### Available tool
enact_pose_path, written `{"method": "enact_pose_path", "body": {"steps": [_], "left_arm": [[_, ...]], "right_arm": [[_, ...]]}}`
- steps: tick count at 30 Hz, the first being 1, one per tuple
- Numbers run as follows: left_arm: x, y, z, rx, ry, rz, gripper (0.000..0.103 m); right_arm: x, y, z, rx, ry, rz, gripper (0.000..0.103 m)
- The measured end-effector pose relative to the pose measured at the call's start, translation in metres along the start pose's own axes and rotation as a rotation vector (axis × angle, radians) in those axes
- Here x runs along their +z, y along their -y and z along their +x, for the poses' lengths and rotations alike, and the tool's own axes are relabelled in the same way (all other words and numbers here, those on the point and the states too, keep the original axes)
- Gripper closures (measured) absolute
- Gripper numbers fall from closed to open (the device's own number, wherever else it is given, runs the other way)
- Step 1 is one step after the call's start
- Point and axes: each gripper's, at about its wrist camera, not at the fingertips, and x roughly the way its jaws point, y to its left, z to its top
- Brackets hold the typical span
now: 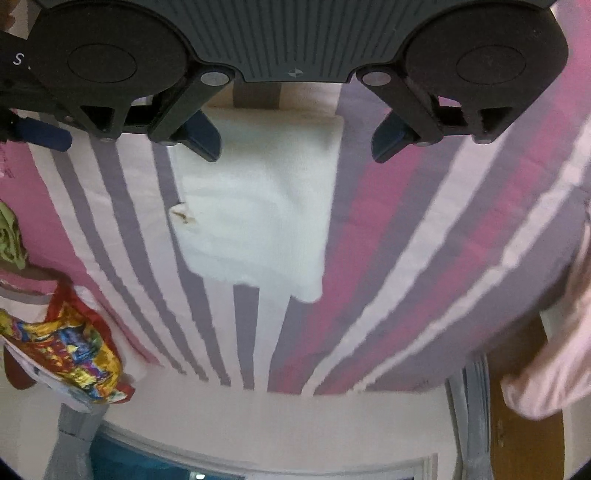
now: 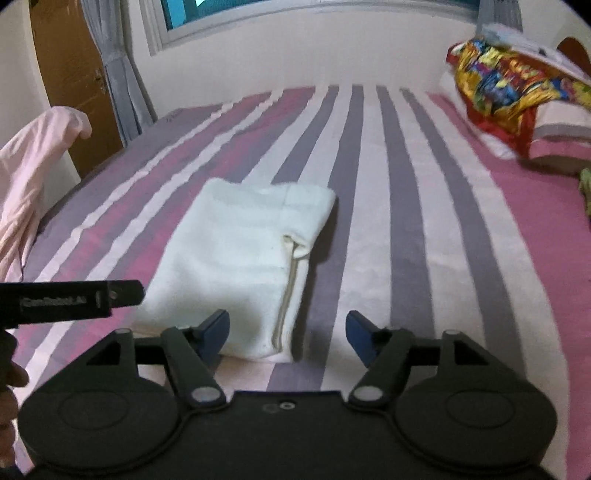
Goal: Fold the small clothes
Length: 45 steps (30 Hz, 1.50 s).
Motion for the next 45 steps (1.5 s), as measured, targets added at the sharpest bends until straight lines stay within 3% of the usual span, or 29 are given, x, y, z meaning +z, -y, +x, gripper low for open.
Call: {"method": "enact_pose_path", "body": {"steps": [4, 15, 27, 45], "left_arm": [[-0.008, 0.006, -0.056, 0.036, 0.095, 0.055, 0.000], [-0.049, 0.002, -0.145, 0.034, 0.147, 0.052, 0.000], [-0.077, -0.011, -0.178, 0.006, 0.149, -0.009, 0.000], [-0.081, -0.009, -0.193, 0.032, 0.166, 0.008, 0.000]], "right_arm": [[-0.003, -0.004, -0.038, 0.006, 0.033, 0.005, 0.032], [-0.035, -0.010, -0.146, -0.024, 0.153, 0.033, 0.023], [-0.057, -0.025, -0.198, -0.059, 0.234, 0.030, 0.021], [-0.063, -0.037, -0.208, -0.093, 0.272, 0.029, 0.019]]}}
